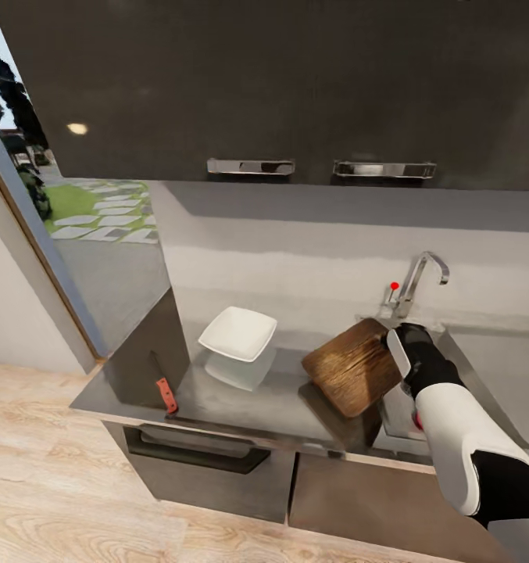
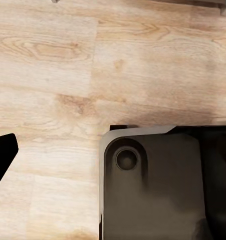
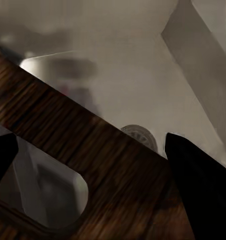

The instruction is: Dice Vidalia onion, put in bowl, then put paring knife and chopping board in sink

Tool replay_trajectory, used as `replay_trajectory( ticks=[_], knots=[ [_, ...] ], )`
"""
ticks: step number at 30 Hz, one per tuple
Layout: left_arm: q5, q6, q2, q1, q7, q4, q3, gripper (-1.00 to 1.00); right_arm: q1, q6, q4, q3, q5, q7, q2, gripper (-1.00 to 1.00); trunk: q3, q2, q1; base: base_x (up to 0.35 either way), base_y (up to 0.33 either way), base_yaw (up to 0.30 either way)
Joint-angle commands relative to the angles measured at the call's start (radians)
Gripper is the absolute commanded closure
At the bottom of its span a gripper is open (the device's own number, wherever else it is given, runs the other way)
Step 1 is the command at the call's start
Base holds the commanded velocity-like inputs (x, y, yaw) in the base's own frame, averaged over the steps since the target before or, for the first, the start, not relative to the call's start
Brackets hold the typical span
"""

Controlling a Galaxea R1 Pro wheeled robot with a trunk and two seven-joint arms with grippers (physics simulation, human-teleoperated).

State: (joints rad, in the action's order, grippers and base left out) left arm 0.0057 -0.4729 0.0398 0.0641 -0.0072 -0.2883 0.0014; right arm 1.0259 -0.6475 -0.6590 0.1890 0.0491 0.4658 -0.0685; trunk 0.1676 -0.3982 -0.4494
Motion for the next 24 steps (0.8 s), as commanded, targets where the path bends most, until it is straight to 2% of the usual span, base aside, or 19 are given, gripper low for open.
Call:
replay_trajectory(
  ticks=[1, 5, 6, 13, 15, 16, 19, 24],
  knots=[
    [0.001, -0.001, 0.000, 0.000, -0.001, -0.002, 0.000, -1.00, 0.000, -0.003, -0.007, 0.000, 0.049, 0.041, -0.001, 1.00, 0.002, -0.002, -0.001, -0.006, 0.006, 0.000],
    [0.000, -0.001, -0.001, 0.000, -0.001, -0.002, 0.000, -1.00, 0.003, -0.003, -0.023, -0.001, 0.173, 0.163, -0.003, 1.00, 0.002, -0.002, -0.001, -0.002, 0.003, 0.000],
    [0.000, -0.001, -0.001, 0.000, -0.002, -0.001, 0.000, -1.00, 0.006, -0.003, -0.035, -0.001, 0.223, 0.206, -0.003, 1.00, 0.002, -0.002, -0.001, 0.000, 0.000, 0.000],
    [0.000, -0.001, 0.000, 0.000, -0.002, 0.015, 0.001, -1.00, 0.009, -0.001, -0.049, -0.001, 0.325, 0.261, -0.004, 1.00, 0.002, -0.002, -0.001, 0.000, 0.000, 0.000],
    [0.000, -0.001, 0.000, 0.000, -0.002, 0.017, 0.001, -1.00, 0.009, 0.000, -0.049, -0.001, 0.361, 0.297, -0.003, 1.00, 0.002, -0.002, -0.001, 0.000, 0.000, 0.000],
    [0.000, -0.001, 0.000, 0.000, -0.002, 0.018, 0.000, -1.00, 0.009, 0.004, -0.049, -0.001, 0.400, 0.346, -0.003, 1.00, 0.002, -0.002, -0.001, 0.000, 0.000, 0.000],
    [0.000, -0.001, 0.000, 0.000, -0.002, 0.018, 0.000, -1.00, 0.009, 0.007, -0.049, -0.001, 0.435, 0.375, -0.004, 1.00, 0.002, -0.002, -0.001, 0.000, 0.000, 0.000],
    [0.000, -0.001, 0.000, 0.000, -0.002, 0.022, 0.000, -1.00, 0.009, 0.011, -0.050, -0.003, 0.450, 0.384, -0.007, 1.00, 0.002, -0.002, -0.001, 0.000, 0.000, 0.000]
  ],
)
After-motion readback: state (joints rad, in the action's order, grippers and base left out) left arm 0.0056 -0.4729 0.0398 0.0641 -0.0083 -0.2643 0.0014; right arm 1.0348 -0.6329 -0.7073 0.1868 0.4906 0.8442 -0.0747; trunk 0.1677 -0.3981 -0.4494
